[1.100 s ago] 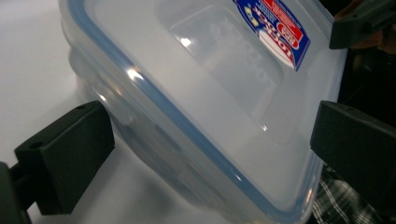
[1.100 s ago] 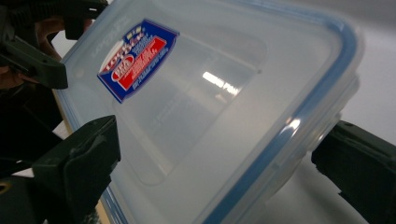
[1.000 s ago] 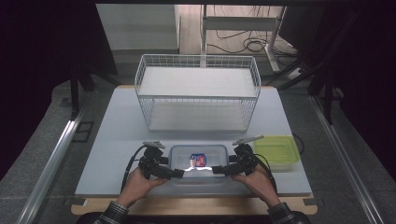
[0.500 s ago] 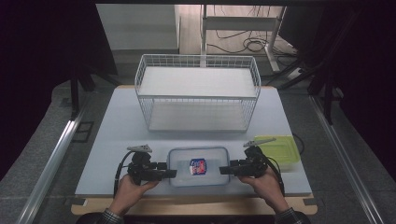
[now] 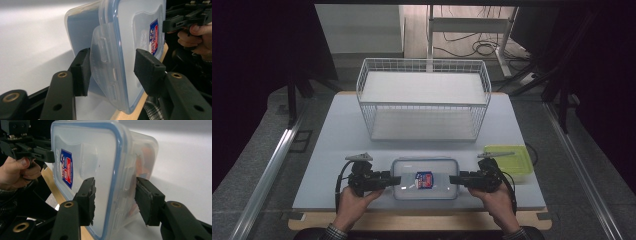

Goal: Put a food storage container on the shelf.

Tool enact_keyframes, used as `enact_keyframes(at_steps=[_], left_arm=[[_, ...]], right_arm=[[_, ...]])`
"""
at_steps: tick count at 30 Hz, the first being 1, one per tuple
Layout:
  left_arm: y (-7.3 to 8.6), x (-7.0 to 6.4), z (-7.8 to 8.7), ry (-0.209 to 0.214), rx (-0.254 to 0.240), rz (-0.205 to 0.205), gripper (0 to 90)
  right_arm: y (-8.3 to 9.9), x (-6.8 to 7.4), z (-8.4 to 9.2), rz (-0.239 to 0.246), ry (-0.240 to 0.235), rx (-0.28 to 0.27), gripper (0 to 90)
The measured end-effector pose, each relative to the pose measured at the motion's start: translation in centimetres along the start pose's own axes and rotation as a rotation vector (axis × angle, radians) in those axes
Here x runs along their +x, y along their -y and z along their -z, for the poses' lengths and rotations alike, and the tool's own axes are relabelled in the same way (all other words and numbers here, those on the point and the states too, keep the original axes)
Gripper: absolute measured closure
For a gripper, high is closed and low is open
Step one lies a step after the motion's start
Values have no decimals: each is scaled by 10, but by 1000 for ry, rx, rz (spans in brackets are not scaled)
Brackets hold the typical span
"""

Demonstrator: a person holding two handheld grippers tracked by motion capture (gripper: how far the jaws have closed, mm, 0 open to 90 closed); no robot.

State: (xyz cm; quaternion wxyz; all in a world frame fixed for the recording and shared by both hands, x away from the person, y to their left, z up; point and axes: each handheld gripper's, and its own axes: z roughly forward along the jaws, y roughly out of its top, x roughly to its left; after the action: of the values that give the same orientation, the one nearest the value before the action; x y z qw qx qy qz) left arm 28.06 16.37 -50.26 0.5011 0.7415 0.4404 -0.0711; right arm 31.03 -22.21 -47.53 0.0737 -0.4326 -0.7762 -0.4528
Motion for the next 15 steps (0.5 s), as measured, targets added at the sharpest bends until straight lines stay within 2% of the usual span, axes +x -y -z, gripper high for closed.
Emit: enact_keyframes(at_steps=[2,7,15], left_arm=[[-1,1,0,3,-4,-3,493],[-3,1,-1,6,-9,-6,495],[-18,-3,10,-2,-44,-30,497]], right_arm=[[-1,2,2,22,7,-18,530],[-3,2,3,29,10,-32,530],[-16,8,7,66,7,-68,530]])
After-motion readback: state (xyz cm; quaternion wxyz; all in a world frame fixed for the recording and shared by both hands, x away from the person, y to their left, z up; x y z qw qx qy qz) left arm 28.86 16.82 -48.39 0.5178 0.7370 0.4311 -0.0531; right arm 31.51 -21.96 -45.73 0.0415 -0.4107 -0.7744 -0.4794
